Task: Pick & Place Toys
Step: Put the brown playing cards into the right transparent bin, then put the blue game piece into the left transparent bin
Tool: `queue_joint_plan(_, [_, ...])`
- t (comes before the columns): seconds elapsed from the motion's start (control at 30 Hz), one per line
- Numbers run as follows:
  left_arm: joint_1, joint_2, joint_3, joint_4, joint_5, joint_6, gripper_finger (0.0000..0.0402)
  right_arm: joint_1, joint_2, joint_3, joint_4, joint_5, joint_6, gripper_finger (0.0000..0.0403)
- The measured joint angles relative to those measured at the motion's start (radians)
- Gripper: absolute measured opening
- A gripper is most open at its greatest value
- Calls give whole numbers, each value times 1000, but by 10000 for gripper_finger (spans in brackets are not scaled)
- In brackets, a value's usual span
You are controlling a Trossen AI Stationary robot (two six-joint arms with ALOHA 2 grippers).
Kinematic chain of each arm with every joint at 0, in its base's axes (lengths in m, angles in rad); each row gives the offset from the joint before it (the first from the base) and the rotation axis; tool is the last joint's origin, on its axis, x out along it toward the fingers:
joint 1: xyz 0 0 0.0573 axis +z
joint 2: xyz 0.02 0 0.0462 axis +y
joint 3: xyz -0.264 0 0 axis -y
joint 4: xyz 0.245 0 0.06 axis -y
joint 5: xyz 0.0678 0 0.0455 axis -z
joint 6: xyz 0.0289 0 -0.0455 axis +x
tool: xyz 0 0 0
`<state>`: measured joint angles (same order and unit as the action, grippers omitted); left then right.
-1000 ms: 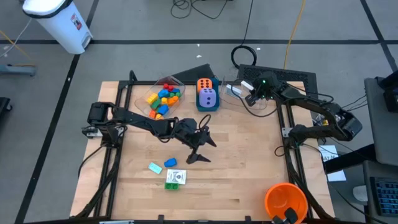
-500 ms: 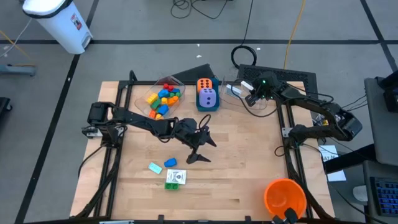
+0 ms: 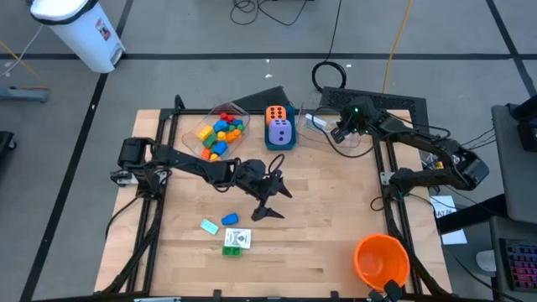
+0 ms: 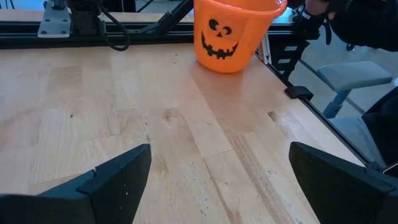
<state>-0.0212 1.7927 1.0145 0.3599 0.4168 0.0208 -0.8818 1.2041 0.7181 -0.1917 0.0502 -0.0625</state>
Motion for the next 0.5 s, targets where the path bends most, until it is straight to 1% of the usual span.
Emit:
queue_joint_plan(0.33, [0, 0, 0, 0, 0, 0, 388, 0, -4, 0, 0, 0, -7, 100])
queue_joint_plan(0.5, [0, 0, 0, 0, 0, -4, 388, 0, -50, 0, 0, -3, -28, 101])
